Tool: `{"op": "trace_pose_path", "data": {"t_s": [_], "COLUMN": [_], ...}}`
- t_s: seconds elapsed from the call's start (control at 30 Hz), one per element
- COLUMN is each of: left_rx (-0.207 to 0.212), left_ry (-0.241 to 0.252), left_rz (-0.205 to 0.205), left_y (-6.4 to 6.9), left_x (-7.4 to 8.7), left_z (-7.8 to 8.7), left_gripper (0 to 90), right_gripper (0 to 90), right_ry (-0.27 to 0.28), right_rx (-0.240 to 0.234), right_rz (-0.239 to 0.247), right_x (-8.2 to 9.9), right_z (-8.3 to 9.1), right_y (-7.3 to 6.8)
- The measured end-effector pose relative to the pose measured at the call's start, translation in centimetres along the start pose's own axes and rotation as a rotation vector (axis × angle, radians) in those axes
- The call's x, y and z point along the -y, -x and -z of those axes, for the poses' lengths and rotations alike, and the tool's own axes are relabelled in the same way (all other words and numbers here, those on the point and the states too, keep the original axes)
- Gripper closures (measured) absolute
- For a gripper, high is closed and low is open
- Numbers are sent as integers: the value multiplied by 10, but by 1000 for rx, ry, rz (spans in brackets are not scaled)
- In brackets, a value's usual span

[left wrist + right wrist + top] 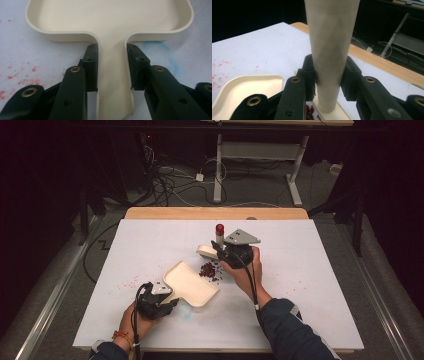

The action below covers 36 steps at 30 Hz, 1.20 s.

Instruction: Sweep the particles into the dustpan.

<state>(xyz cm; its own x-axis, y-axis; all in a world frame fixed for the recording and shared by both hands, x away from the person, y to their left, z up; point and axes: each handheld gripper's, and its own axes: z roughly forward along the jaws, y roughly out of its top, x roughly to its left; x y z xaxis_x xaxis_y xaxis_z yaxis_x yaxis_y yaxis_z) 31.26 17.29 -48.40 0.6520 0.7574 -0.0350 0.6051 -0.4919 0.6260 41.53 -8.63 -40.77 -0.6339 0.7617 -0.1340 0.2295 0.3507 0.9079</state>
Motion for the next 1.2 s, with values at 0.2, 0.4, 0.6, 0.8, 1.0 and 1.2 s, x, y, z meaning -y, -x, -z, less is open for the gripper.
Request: {"op": "trace_pose_path", "data": {"t_s": [0.2,0.4,0.6,0.8,1.0,1.2], "left_rx": [-14,-25,-29,-28,-29,-28], "left_ry": [-4,-6,-5,0,-6,-6], "left_rz": [2,6,9,7,0,-4], "left_y": [4,9,11,7,5,3], "left_x": [-7,-18,-26,-29,-29,-28], "left_z": [-5,-13,-18,-21,-22,-21], "left_gripper": [635,635,635,635,634,634], "right_gripper": [694,693,690,692,694,696], "right_ry": [-5,9,31,44,57,57], "right_rx": [28,36,16,35,0,-28], "right_rz": [13,-33,-38,-52,-71,-72], "right_x": [2,6,10,12,12,11], "right_z": [6,11,17,23,30,33], "right_y": [-13,-23,-42,-51,-56,-58]}}
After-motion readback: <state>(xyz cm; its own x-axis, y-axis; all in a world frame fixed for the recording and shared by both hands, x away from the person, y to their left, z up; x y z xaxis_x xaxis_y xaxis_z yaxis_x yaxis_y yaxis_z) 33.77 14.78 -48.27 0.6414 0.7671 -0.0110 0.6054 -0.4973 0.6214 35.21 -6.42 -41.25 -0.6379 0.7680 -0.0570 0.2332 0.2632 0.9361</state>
